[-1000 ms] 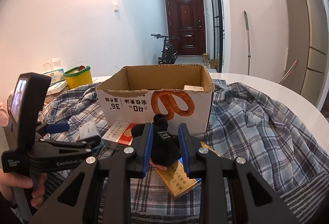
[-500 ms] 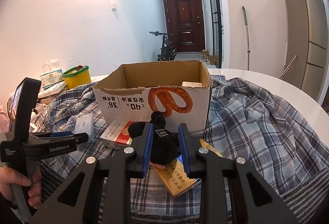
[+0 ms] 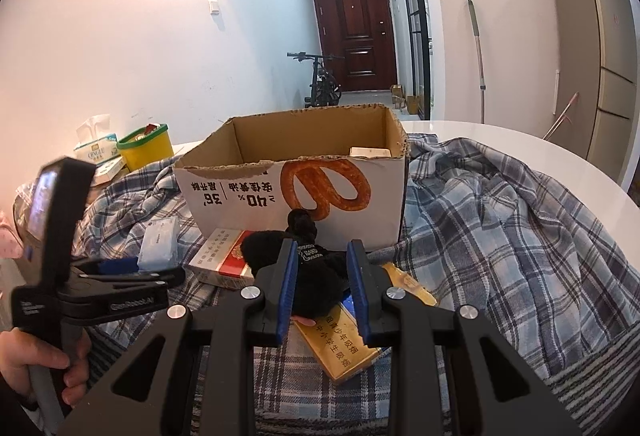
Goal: Organize objects
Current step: 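Grasp the white-and-blue wipes packet with the left gripper while the right gripper holds the glove, then lift the wipes packet and the black glove up above the cardboard box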
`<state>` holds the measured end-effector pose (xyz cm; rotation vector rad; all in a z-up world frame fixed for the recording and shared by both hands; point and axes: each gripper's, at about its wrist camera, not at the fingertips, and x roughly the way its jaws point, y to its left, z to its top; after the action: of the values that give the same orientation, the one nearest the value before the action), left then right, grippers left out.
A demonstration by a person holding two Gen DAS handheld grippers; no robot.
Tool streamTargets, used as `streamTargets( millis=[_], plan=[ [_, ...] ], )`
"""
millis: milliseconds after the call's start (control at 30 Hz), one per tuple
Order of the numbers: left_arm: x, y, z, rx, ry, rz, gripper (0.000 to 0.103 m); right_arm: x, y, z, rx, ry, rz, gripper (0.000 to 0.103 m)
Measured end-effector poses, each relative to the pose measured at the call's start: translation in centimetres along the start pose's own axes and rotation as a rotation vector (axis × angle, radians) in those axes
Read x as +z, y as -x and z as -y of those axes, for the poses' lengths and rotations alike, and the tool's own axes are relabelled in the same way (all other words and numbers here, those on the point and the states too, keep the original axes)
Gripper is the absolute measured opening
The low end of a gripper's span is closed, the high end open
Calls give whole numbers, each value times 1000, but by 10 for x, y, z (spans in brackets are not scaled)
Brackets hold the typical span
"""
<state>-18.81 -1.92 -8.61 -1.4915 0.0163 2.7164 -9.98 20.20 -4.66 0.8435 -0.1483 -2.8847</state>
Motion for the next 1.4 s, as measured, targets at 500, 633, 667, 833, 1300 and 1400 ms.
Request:
streamTargets(
  millis=[500,633,667,833,1300,1400],
  plan=[
    [-16,68,11,-185,-76,318,44,0,4,0,2,-1,13,24],
    [-20,76,34,-185,-185,342,44,0,3,0,-1,1,11,24],
    [-20,73,38,-184,-207,320,44,0,3,0,-2,-1,8,24],
    [-21,57,53,-219,-284,212,44,0,1,3,1,-14,5,24],
    [-11,36,51,-113,-243,136,85,0,4,-5,5,22,13,48],
    [-6,42,42,-143,-187,169,85,0,1,-3,5,17,-1,48]
  ],
)
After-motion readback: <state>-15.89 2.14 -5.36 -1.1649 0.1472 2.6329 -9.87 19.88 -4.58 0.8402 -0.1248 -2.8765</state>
